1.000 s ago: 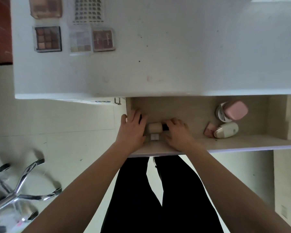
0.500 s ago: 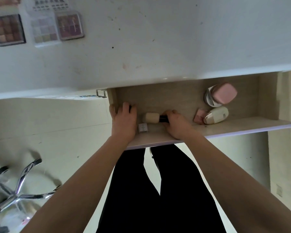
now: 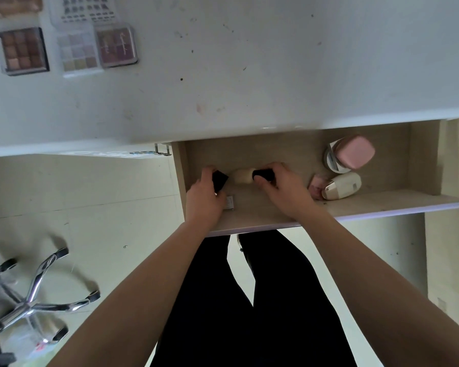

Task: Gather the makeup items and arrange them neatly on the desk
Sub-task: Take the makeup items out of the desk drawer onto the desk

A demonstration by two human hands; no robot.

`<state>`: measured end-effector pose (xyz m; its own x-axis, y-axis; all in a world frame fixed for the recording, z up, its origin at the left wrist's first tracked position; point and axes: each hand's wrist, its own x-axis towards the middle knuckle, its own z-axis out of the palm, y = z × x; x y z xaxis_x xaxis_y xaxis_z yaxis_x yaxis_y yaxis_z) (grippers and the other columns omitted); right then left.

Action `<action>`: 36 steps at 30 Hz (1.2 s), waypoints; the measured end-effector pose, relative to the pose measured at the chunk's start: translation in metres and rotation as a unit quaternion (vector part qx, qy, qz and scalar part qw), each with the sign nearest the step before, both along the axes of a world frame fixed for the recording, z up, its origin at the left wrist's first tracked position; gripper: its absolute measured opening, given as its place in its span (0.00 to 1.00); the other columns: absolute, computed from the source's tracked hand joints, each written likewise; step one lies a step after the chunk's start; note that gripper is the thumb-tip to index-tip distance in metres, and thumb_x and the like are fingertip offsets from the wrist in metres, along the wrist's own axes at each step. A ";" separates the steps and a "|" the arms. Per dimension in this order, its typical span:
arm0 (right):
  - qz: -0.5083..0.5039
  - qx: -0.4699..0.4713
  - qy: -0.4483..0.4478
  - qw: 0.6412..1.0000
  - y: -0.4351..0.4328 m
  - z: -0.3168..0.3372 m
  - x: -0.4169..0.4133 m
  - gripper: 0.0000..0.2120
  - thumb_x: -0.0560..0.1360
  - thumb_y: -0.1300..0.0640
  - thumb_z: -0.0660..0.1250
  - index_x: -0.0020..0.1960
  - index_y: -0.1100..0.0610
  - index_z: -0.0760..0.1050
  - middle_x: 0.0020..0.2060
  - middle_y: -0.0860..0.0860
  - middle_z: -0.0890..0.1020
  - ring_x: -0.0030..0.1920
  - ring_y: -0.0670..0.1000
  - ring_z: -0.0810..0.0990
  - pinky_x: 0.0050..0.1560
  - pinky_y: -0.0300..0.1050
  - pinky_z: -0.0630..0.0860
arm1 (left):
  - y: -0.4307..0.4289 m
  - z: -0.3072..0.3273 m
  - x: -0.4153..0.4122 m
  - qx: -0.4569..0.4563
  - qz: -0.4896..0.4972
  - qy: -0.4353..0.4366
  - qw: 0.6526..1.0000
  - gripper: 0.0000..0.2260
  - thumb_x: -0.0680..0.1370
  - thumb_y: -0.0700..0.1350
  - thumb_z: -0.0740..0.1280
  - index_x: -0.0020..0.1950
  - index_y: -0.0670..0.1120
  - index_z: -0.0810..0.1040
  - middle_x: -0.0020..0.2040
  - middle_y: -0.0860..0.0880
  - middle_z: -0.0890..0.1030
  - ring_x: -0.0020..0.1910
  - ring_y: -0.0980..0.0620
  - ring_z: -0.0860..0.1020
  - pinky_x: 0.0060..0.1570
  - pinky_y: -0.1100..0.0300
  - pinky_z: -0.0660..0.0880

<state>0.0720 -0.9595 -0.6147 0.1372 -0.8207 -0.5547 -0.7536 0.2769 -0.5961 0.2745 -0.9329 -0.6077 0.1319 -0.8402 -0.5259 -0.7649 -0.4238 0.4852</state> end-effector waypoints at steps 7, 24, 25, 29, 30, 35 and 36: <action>0.015 -0.039 0.026 0.999 -0.006 0.035 -0.004 0.13 0.76 0.49 0.68 0.56 0.56 0.75 0.50 0.53 0.78 0.49 0.56 0.78 0.48 0.50 0.75 | -0.005 0.040 0.011 -0.019 0.154 0.071 0.985 0.22 0.72 0.41 0.70 0.65 0.48 0.72 0.50 0.50 0.80 0.47 0.50 0.78 0.47 0.62 0.71; -0.003 -0.138 -0.094 0.986 -0.058 0.186 0.022 0.15 0.79 0.47 0.66 0.63 0.52 0.74 0.50 0.48 0.74 0.47 0.48 0.75 0.51 0.41 0.70 | -0.045 0.209 0.039 -0.233 0.253 0.094 0.934 0.24 0.72 0.40 0.75 0.66 0.47 0.73 0.55 0.53 0.79 0.50 0.55 0.79 0.46 0.77 0.71; 0.002 -0.141 -0.095 0.986 -0.062 0.190 0.024 0.15 0.79 0.47 0.66 0.63 0.52 0.74 0.51 0.48 0.74 0.47 0.48 0.75 0.52 0.41 0.70 | -0.049 0.213 0.043 -0.239 0.251 0.088 0.934 0.24 0.72 0.40 0.75 0.66 0.46 0.73 0.55 0.53 0.79 0.51 0.54 0.79 0.45 0.78 0.70; -0.001 -0.144 -0.092 0.985 -0.077 0.196 0.036 0.15 0.80 0.48 0.65 0.64 0.51 0.74 0.51 0.50 0.74 0.48 0.50 0.78 0.54 0.43 0.74 | -0.072 0.220 0.061 -0.240 0.245 0.086 0.935 0.22 0.72 0.40 0.75 0.64 0.46 0.74 0.54 0.53 0.78 0.52 0.53 0.78 0.43 0.78 0.69; -0.003 -0.142 -0.089 0.986 -0.080 0.197 0.039 0.15 0.80 0.48 0.65 0.64 0.50 0.74 0.51 0.50 0.74 0.49 0.50 0.78 0.55 0.43 0.74 | -0.079 0.220 0.066 -0.241 0.240 0.089 0.936 0.21 0.71 0.39 0.75 0.62 0.47 0.75 0.53 0.53 0.78 0.52 0.52 0.78 0.43 0.77 0.69; -0.030 -0.141 -0.058 0.988 -0.105 0.198 0.060 0.15 0.80 0.48 0.65 0.65 0.51 0.75 0.51 0.50 0.74 0.48 0.51 0.79 0.56 0.43 0.75 | -0.135 0.212 0.097 -0.239 0.170 0.090 0.952 0.20 0.70 0.41 0.75 0.59 0.50 0.75 0.54 0.52 0.79 0.52 0.51 0.79 0.53 0.61 0.77; -0.036 -0.139 -0.052 0.988 -0.112 0.198 0.066 0.15 0.79 0.48 0.65 0.64 0.50 0.75 0.52 0.50 0.73 0.47 0.50 0.79 0.56 0.44 0.76 | -0.149 0.208 0.105 -0.235 0.153 0.084 0.956 0.21 0.70 0.42 0.75 0.61 0.50 0.75 0.56 0.51 0.79 0.53 0.50 0.79 0.56 0.55 0.77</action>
<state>0.1384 -1.0717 -0.4166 0.1181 -0.9489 -0.2928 -0.6689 0.1419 -0.7297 0.3791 -1.0819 -0.3994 0.3555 -0.9248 -0.1357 -0.5348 -0.3203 0.7819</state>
